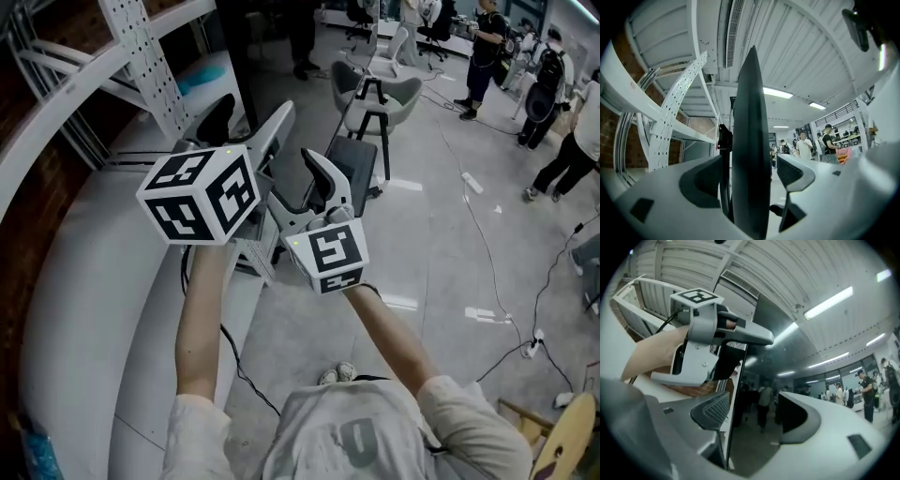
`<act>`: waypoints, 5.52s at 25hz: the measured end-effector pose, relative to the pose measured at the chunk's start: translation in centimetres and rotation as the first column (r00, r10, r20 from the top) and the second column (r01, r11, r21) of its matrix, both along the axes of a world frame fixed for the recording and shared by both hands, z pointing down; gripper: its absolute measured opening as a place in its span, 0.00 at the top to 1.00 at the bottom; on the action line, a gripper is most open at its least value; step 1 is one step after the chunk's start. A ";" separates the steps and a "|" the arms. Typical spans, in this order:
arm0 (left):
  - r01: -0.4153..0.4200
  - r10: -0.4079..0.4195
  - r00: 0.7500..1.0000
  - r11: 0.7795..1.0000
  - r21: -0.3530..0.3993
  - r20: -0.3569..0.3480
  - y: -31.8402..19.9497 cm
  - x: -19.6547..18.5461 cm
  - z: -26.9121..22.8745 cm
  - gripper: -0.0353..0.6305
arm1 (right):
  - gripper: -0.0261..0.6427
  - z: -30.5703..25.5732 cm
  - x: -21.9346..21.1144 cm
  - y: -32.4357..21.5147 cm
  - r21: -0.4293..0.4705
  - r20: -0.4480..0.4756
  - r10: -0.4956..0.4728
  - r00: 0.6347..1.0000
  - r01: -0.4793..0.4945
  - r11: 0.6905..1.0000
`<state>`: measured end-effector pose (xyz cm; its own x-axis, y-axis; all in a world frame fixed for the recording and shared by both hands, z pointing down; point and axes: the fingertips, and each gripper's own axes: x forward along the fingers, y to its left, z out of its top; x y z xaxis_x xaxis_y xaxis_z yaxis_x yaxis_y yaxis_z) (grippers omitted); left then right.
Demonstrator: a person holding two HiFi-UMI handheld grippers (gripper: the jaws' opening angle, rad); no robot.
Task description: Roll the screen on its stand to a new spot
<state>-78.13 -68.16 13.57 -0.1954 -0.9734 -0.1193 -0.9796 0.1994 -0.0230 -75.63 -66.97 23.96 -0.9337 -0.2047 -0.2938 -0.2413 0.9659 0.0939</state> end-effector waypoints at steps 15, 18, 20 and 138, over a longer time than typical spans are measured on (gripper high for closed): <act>-0.050 0.051 0.998 0.998 -0.038 0.045 -2.6 -1.1 -0.8 0.42 | 0.51 4.1 -3.9 -1.5 0.038 -0.057 0.326 0.944 -0.324 0.945; -0.070 0.070 0.997 0.997 -0.018 0.030 -2.7 -1.1 -0.8 0.42 | 0.51 4.8 -4.4 -1.9 0.015 -0.074 0.366 0.928 -0.366 0.930; -0.079 0.079 0.996 0.997 -0.008 0.030 -2.9 -1.1 -1.1 0.42 | 0.51 4.8 -4.9 -2.1 -0.002 -0.067 0.404 0.912 -0.405 0.914; 0.097 -0.093 0.995 0.983 0.156 -0.033 42.9 37.0 -1.9 0.53 | 0.63 4.7 34.2 42.7 -0.039 -0.045 0.328 0.944 -0.330 0.943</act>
